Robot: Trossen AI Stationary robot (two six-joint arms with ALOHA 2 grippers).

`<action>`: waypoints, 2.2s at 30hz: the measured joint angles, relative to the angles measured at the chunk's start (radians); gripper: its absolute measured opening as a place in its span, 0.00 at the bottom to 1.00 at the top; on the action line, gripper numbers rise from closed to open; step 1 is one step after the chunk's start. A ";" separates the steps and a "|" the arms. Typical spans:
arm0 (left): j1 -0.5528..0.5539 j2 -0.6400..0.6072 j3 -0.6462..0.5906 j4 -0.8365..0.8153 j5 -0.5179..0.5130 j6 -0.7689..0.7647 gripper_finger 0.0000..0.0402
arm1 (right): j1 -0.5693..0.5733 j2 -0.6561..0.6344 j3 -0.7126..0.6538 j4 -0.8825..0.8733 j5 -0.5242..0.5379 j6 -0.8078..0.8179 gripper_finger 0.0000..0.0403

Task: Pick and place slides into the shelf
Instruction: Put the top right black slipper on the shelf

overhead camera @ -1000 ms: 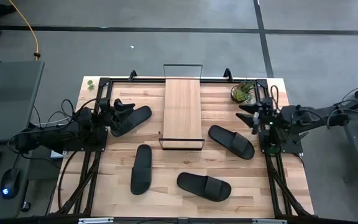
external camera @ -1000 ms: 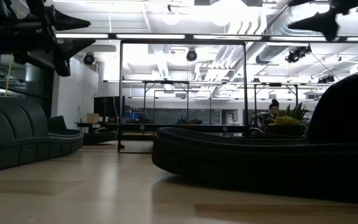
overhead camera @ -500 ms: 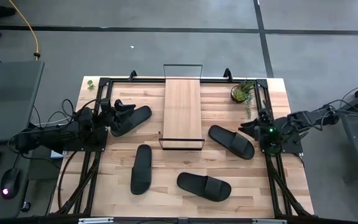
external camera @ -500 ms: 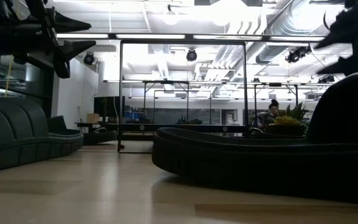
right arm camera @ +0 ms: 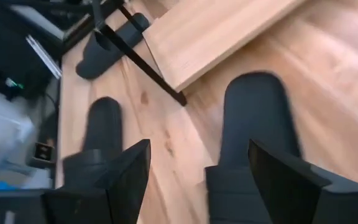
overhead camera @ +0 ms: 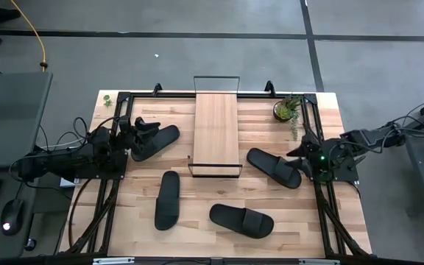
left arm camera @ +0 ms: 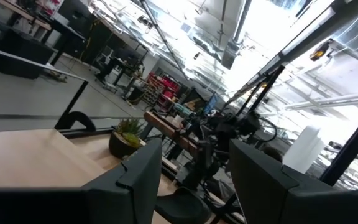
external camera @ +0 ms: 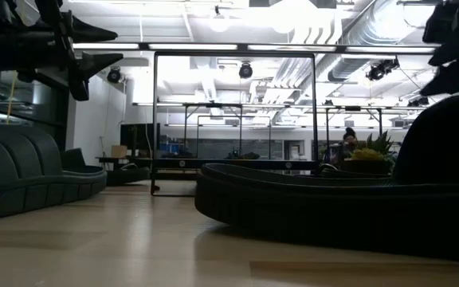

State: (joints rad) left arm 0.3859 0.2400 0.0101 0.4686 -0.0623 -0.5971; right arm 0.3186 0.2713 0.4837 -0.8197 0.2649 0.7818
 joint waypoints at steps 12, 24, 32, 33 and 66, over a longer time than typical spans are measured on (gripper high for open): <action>0.000 0.000 0.000 0.000 -0.008 0.025 0.43 | -0.211 0.290 0.107 0.032 -0.212 -0.351 0.64; 0.000 0.000 0.000 -0.025 0.021 0.016 0.43 | -0.426 0.783 0.412 -0.179 -0.400 -0.643 0.64; 0.000 0.000 0.000 -0.026 0.047 0.015 0.43 | -0.500 1.124 0.642 -0.418 -0.431 -0.857 0.64; 0.000 0.000 0.000 -0.026 0.048 0.015 0.43 | -0.505 1.164 0.662 -0.448 -0.432 -0.876 0.64; 0.000 0.000 0.000 -0.077 0.056 -0.002 0.43 | -0.449 1.516 0.710 -0.544 -0.564 -1.023 0.64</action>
State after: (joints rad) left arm 0.3859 0.2400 0.0101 0.3916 -0.0063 -0.5995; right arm -0.1299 1.7870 1.1941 -1.3634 -0.2992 -0.2412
